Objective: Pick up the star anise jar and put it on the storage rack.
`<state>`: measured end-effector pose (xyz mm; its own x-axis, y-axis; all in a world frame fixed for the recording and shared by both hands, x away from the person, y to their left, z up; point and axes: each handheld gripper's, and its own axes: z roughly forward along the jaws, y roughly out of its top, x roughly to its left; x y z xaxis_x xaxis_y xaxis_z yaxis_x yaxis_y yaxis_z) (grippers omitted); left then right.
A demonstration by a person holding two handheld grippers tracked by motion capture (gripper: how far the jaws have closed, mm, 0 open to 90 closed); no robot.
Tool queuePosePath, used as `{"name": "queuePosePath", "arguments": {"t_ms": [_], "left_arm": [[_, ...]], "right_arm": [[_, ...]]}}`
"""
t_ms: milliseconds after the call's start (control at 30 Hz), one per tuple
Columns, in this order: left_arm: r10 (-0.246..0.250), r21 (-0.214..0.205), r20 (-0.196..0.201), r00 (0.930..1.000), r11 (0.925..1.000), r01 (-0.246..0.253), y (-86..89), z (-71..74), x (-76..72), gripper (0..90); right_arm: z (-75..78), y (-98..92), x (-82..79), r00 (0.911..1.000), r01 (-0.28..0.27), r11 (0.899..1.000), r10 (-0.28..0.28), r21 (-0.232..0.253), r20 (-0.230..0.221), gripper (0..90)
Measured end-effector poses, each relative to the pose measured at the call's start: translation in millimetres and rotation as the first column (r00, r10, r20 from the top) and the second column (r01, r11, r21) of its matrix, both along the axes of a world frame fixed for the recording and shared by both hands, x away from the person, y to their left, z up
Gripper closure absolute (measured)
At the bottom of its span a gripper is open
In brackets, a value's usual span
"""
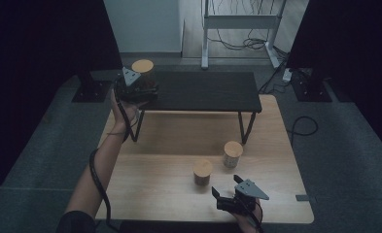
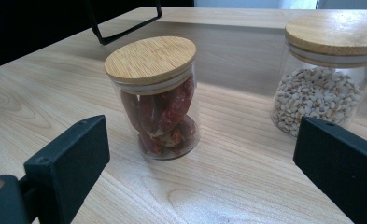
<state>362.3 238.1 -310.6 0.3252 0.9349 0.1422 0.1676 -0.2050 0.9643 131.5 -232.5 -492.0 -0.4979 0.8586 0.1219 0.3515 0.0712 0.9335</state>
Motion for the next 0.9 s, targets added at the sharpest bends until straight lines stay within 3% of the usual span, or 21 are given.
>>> {"name": "queuePosePath", "arguments": {"t_ms": [467,900], "left_arm": [[-0.002,-0.017,0.015,0.9999,0.9999,0.002,7.2,1.2,-32.0,2.7],[-0.013,-0.041,0.005,0.9999,0.9991,0.013,17.6,-7.0,-57.1,2.8]], "right_arm": [[2.6,4.7,-5.1,0.9998,0.004,1.0,-0.004,-0.019,0.019,3.2],[3.8,8.9,-7.4,0.9996,0.006,0.999,-0.005,-0.035,0.028,3.2]]}}
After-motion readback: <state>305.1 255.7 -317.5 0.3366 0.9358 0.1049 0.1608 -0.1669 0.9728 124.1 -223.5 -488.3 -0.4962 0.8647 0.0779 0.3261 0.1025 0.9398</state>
